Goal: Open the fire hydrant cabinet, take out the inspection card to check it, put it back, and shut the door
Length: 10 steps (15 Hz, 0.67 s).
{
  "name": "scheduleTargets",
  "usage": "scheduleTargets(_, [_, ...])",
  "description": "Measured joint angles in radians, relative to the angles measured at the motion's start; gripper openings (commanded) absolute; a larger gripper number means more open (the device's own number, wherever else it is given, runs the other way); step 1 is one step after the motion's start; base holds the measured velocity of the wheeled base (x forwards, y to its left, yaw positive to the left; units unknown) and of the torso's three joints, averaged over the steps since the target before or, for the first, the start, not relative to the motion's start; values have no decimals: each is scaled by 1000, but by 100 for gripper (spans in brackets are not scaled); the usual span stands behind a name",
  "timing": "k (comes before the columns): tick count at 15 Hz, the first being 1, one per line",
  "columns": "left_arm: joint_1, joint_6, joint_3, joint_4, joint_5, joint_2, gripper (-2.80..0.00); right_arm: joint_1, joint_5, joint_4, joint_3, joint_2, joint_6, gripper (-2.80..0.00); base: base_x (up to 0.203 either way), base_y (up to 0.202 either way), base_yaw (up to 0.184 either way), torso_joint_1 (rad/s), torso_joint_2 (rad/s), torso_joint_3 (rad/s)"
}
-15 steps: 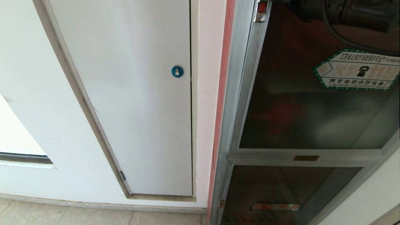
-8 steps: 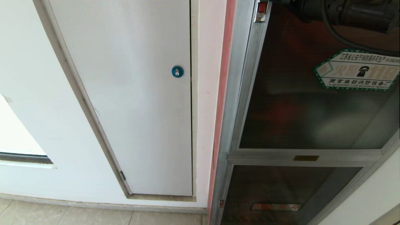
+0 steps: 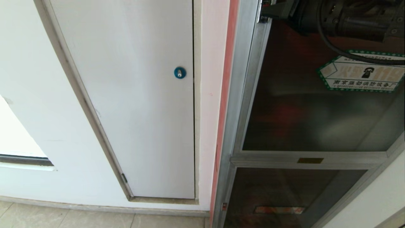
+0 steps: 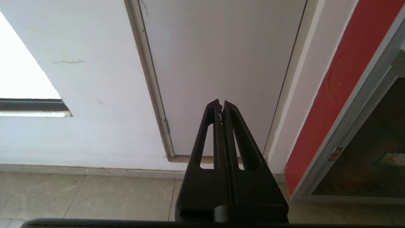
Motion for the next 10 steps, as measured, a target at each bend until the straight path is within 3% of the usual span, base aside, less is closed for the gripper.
scheduleTargets(6, [3, 0, 0, -1, 0, 0, -280, -4, -2, 0, -1, -10, 1, -280, 0, 0, 0, 0, 0, 0])
scheduleTargets(10, [2, 0, 0, -1, -1, 0, -280, 23, -15, 89, 30, -69, 27, -280, 0, 0, 0, 0, 0, 0])
